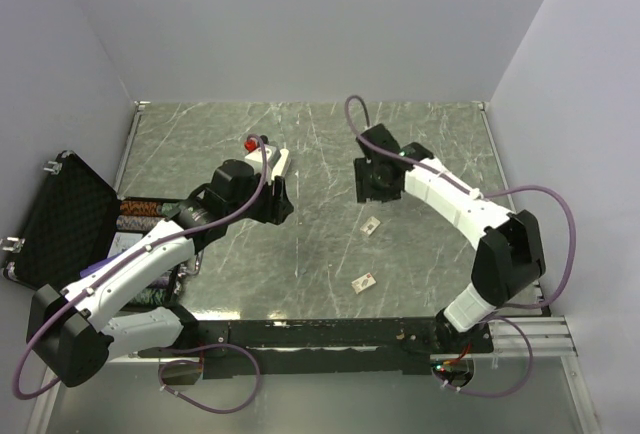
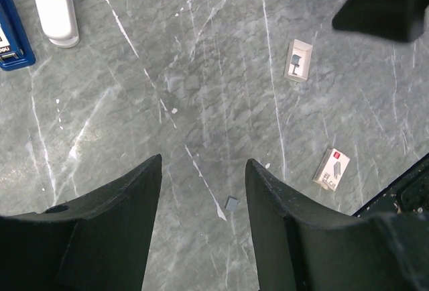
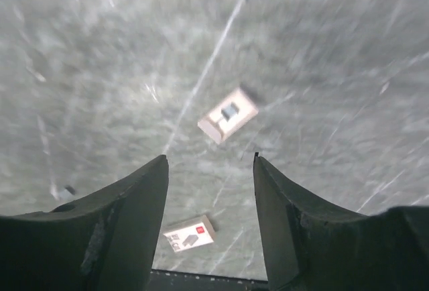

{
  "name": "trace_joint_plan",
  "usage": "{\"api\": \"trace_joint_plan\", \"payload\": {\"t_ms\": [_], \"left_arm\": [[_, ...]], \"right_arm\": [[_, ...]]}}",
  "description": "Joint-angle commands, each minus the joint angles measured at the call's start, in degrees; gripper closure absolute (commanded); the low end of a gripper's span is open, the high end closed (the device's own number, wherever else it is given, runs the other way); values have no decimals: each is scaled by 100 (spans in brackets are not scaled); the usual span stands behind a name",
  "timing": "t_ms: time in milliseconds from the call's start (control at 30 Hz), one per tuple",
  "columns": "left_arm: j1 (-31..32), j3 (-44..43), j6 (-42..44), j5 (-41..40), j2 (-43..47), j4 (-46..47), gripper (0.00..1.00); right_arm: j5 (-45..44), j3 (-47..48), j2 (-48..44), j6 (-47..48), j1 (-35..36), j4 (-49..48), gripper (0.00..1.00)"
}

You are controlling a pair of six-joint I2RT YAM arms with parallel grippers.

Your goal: Unload the staples from the stapler

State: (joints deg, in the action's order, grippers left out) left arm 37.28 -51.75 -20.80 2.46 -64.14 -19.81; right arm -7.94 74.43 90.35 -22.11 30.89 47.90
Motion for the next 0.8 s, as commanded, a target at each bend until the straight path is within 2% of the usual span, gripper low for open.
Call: {"api": "trace_joint_plan", "payload": {"t_ms": [0,133,267,500,767], "left_arm": [[-45,15,-74,115,121,215,43],[-63,15,-74,106,121,206,44],[-63,-2,-82,141,95,197,45],[-124,15,-100,378,33,267,45],[-177,24,-118,422,24,285,46]], "right_arm": [[21,668,368,452,-373,132,37],[231,1055,1098,681,-549,-87,35],[295,1135,1441,1085,-690,-544,34],[284,1398,1995,1683,-874,-676,34],[548,1741,2558,1824,-945,-650,38]]}}
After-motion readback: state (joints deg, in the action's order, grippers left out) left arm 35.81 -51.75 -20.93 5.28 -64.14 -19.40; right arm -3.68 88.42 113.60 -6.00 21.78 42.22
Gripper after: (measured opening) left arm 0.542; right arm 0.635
